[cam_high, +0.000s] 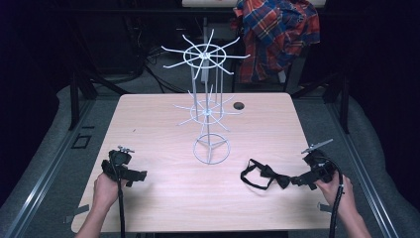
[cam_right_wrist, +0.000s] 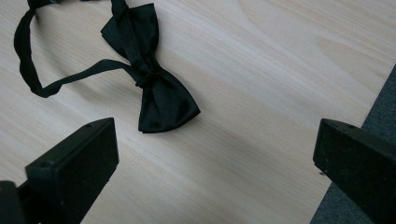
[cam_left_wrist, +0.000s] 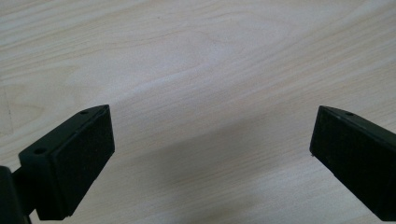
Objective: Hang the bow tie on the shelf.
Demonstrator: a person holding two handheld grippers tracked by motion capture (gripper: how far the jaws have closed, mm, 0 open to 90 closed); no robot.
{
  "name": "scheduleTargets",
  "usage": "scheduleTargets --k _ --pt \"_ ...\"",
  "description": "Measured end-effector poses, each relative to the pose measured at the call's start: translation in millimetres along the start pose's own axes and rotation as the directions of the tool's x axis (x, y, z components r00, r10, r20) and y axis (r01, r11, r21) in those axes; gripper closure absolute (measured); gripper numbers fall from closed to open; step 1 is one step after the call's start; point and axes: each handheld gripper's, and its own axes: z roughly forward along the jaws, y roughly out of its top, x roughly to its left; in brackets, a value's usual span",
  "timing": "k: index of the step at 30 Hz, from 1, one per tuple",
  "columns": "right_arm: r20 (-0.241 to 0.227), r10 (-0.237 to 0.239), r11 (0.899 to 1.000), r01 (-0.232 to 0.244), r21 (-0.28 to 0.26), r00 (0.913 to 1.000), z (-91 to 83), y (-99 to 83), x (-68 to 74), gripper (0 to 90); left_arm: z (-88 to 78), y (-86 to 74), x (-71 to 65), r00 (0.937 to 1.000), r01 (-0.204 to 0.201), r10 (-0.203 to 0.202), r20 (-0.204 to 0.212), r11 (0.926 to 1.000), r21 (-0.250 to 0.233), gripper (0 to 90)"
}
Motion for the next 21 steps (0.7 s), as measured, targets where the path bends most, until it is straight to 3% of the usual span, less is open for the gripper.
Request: scheduleTargets --k 9,21 --pt "-0.025 -0.006 1.0 0.006 -0.01 0.9997 -3.1 4.8 4.7 0.0 -1.2 0.0 -0.6 1.0 -0.003 0.003 0.005 1.0 -0.005 0.0" --pt "-0.015 -0.038 0.999 0.038 -0.019 0.9992 -2.8 15.3 11.0 0.0 -1.0 -0.5 -1.5 1.0 -0.006 0.006 0.005 1.0 0.0 0.0"
